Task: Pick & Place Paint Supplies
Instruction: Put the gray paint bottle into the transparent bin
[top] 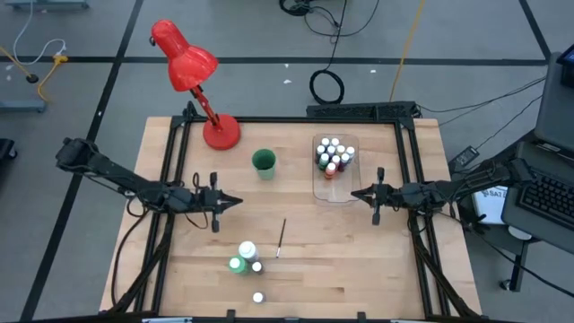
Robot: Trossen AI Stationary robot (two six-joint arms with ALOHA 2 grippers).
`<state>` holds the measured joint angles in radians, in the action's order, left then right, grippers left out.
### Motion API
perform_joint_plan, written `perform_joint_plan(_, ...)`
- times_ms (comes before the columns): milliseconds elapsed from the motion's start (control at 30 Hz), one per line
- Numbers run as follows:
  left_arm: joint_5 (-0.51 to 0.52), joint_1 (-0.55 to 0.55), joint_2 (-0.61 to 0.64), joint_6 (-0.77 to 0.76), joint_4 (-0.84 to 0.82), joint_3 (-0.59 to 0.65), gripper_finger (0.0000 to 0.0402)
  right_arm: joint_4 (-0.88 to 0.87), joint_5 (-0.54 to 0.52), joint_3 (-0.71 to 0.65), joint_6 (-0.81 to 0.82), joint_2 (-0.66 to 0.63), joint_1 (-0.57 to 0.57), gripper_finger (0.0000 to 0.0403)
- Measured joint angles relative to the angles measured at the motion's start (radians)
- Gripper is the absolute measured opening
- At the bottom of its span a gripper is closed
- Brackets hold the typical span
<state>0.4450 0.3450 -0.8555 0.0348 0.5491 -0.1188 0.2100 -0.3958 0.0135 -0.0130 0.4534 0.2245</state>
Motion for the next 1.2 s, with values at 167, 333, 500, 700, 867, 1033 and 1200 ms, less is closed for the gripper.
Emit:
perform_joint_plan(167, 0.0, 0.0, 0.0, -0.047, 0.002, 0.002, 0.0002, 0.0, 0.0, 0.0, -0.002, 0.0, 0.0, 0.0004)
perform_joint_plan(333, -0.025, 0.0, -0.004, -0.03, -0.012, 0.002, 0.0013, 0.0, 0.0, 0.0, -0.004, 0.0, 0.0, 0.0004)
perform_joint_plan(500, -0.115, 0.0, -0.011, 0.003, -0.024, 0.002, 0.0002, 0.0, 0.0, 0.0, -0.023, 0.0, 0.0, 0.0004)
perform_joint_plan(700, -0.08, 0.0, -0.011, -0.022, -0.024, 0.002, 0.0021, 0.003, 0.0, 0.0, -0.034, 0.0, 0.0, 0.0004)
perform_joint_plan(867, -0.068, 0.0, -0.011, -0.047, -0.023, 0.002, 0.0019, 0.003, 0.0, 0.0, -0.037, 0.0, 0.0, 0.0004)
perform_joint_plan(1033, -0.029, 0.0, -0.011, -0.059, -0.024, 0.002, 0.0003, 0.003, 0.0, 0.0, -0.028, 0.0, 0.0, 0.0004)
perform_joint_plan(1200, -0.025, 0.0, -0.011, -0.037, -0.024, 0.002, 0.001, 0.003, 0.0, 0.0, -0.032, 0.0, 0.0, 0.0004)
